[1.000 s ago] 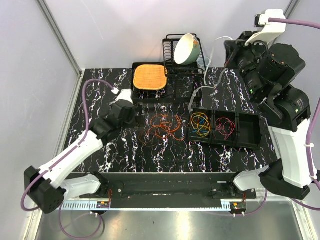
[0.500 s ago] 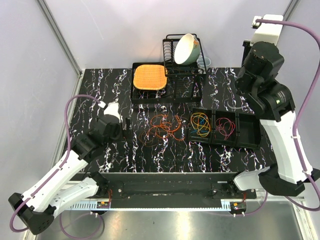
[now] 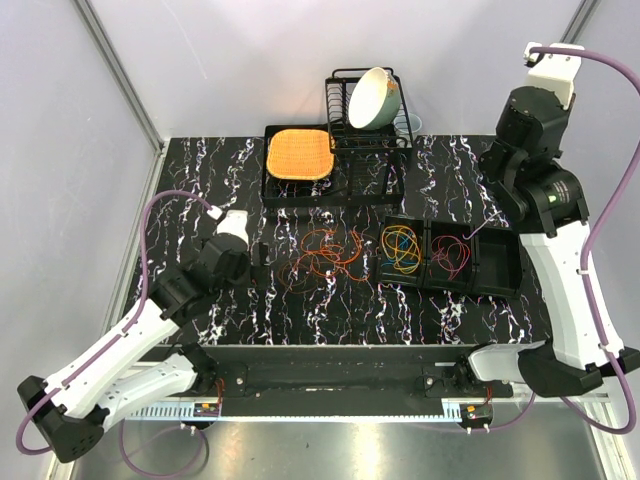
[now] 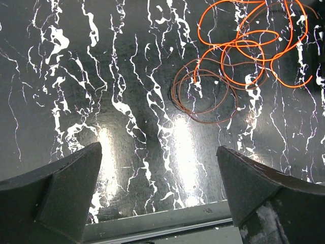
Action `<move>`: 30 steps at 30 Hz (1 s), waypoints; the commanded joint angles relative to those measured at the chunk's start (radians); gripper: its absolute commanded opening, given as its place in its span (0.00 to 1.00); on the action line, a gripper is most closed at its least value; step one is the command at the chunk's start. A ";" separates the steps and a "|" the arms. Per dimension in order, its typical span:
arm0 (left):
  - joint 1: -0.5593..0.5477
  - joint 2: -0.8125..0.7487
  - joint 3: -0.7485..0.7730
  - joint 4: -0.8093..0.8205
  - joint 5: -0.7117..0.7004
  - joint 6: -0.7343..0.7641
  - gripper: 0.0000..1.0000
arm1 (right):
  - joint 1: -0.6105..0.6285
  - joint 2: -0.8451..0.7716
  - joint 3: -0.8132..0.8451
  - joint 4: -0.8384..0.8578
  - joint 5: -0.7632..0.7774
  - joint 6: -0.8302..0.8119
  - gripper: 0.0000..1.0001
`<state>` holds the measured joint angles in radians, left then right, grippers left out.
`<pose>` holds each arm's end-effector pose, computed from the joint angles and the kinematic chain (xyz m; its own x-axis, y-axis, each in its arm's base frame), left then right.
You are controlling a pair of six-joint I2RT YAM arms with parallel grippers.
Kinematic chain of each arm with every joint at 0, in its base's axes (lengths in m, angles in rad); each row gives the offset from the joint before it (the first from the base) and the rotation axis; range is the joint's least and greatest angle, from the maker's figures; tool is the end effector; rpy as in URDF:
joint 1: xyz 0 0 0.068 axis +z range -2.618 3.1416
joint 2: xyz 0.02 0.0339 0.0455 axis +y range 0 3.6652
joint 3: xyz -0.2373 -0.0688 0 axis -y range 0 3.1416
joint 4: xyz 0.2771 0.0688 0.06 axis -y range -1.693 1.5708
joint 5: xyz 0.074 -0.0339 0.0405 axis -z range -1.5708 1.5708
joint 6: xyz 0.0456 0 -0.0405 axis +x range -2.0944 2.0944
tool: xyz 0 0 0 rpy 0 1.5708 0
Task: Untangle the cables
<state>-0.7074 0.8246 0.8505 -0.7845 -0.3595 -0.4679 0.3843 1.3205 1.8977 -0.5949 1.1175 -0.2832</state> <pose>0.1769 -0.1302 0.2746 -0.6535 0.0033 -0.7569 0.1339 0.9847 -0.1113 0.2514 0.0575 0.5432 -0.2027 -0.2140 -0.9556 0.6379 0.7115 -0.2947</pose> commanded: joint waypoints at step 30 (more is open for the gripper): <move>-0.064 0.042 0.001 0.028 -0.058 0.012 0.99 | -0.257 -0.113 -0.413 -0.316 -0.578 0.634 0.00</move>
<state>-0.7616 0.8726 0.8505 -0.7845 -0.3817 -0.4664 0.1490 1.2388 1.5066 -0.9482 0.6216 0.2783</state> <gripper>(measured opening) 0.987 0.012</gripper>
